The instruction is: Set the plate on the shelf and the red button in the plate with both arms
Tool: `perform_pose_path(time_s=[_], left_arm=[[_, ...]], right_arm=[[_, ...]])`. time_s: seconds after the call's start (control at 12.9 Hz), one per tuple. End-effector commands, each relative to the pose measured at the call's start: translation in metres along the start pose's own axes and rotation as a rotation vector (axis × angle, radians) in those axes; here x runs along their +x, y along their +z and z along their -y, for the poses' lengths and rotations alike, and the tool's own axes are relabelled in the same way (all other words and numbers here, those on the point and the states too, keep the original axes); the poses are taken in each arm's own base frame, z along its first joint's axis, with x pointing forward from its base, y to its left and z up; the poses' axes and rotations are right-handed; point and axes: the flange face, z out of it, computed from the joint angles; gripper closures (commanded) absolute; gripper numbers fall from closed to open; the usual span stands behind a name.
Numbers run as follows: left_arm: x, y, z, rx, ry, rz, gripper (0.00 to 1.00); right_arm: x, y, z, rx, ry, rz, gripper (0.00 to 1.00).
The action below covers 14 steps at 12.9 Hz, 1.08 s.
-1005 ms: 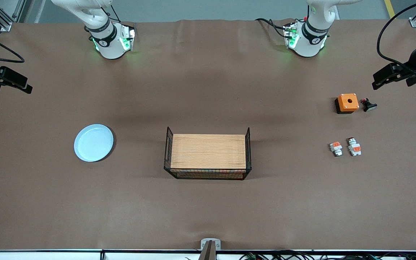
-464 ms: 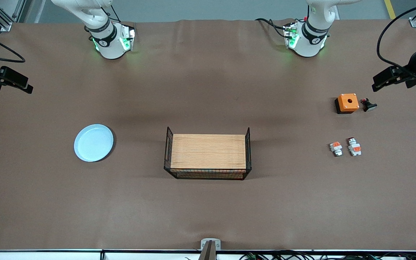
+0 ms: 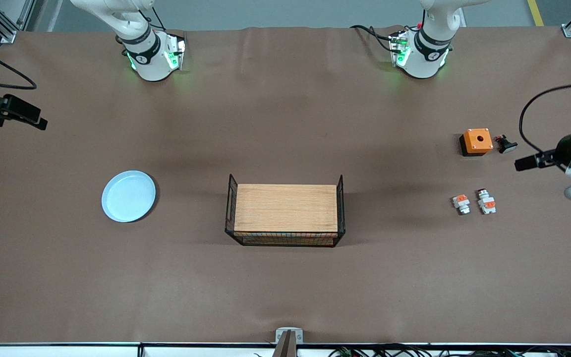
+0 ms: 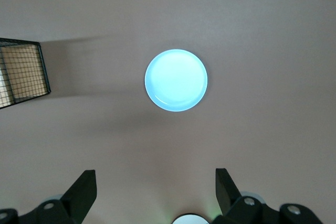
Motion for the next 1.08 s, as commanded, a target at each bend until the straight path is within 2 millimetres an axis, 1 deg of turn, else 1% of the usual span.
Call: perform_pose_path(time_s=[0.0,0.08,0.15,0.23,0.31,0.39,0.46,0.54,0.62,0.7,0.77,1.01], left_arm=[[0.009,0.043,0.022,0.012,-0.036,-0.022,0.0],[0.017,0.074,0.043,0.001,-0.052,-0.031,0.0],[0.022,0.102,0.049,-0.008,-0.055,-0.039,0.0],[0.028,0.127,0.054,-0.018,-0.065,-0.042,0.0],[0.033,0.15,0.056,-0.028,-0.08,-0.034,0.0],[0.039,0.169,0.056,-0.034,-0.081,-0.022,0.0],[0.043,0.185,0.058,-0.041,-0.087,-0.015,0.01],[0.048,0.198,0.059,-0.047,-0.092,-0.014,0.03],[0.052,0.212,0.059,-0.054,-0.095,-0.013,0.07],[0.055,0.222,0.057,-0.062,-0.095,-0.014,0.1],[0.059,0.228,0.057,-0.071,-0.099,-0.028,0.12],[0.07,0.257,0.051,-0.091,-0.099,-0.053,0.13]], right_arm=[[0.05,0.07,-0.021,-0.015,0.032,0.124,0.0],[0.07,0.1,-0.032,-0.02,0.042,0.149,0.0],[0.09,0.134,-0.044,-0.022,0.025,0.163,0.0],[0.109,0.169,-0.063,-0.026,-0.002,0.167,0.0],[0.123,0.198,-0.075,-0.029,-0.029,0.151,0.0],[0.132,0.222,-0.083,-0.03,-0.034,0.123,0.0],[0.135,0.247,-0.09,-0.037,-0.029,0.104,0.0],[0.134,0.27,-0.095,-0.044,-0.03,0.079,0.0],[0.13,0.286,-0.096,-0.054,-0.033,0.064,0.0],[0.129,0.3,-0.097,-0.056,-0.037,0.048,0.0],[0.126,0.315,-0.104,-0.054,-0.038,0.032,0.0],[0.117,0.349,-0.114,-0.051,-0.067,-0.011,0.0]])
